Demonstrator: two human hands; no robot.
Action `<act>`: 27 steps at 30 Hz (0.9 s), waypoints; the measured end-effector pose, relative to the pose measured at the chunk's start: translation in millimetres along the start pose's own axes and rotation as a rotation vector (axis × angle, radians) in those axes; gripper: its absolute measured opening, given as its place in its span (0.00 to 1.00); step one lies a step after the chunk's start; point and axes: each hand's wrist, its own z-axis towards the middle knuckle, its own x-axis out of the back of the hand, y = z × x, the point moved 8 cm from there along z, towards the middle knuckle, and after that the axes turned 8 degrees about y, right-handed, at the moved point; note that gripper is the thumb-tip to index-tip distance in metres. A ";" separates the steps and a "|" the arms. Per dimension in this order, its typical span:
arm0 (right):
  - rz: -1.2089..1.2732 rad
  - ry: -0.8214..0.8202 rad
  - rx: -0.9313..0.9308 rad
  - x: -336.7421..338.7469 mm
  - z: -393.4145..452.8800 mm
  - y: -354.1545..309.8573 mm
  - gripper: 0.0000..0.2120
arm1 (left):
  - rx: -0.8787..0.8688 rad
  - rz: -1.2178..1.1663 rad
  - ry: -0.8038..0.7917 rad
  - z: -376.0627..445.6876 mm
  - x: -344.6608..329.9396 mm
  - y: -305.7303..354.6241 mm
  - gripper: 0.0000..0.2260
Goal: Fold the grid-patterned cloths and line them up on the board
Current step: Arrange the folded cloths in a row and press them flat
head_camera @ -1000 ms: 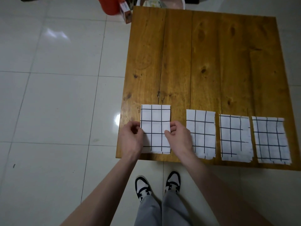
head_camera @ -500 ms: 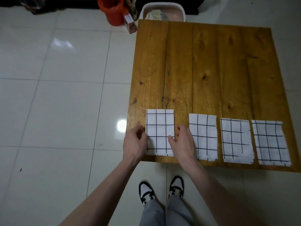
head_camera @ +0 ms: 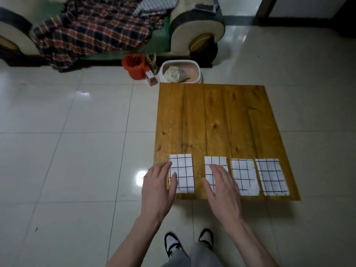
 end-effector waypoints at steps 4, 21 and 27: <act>-0.053 0.097 0.098 61.9 -9.2 -23.8 0.31 | -0.113 0.054 0.051 -5.7 38.7 56.8 0.21; -0.084 0.324 0.091 268.6 6.2 33.7 0.33 | -0.416 0.119 0.120 10.2 64.0 253.6 0.24; -0.080 0.287 0.094 307.8 15.0 100.2 0.34 | -0.425 0.088 0.137 -11.9 22.1 326.7 0.23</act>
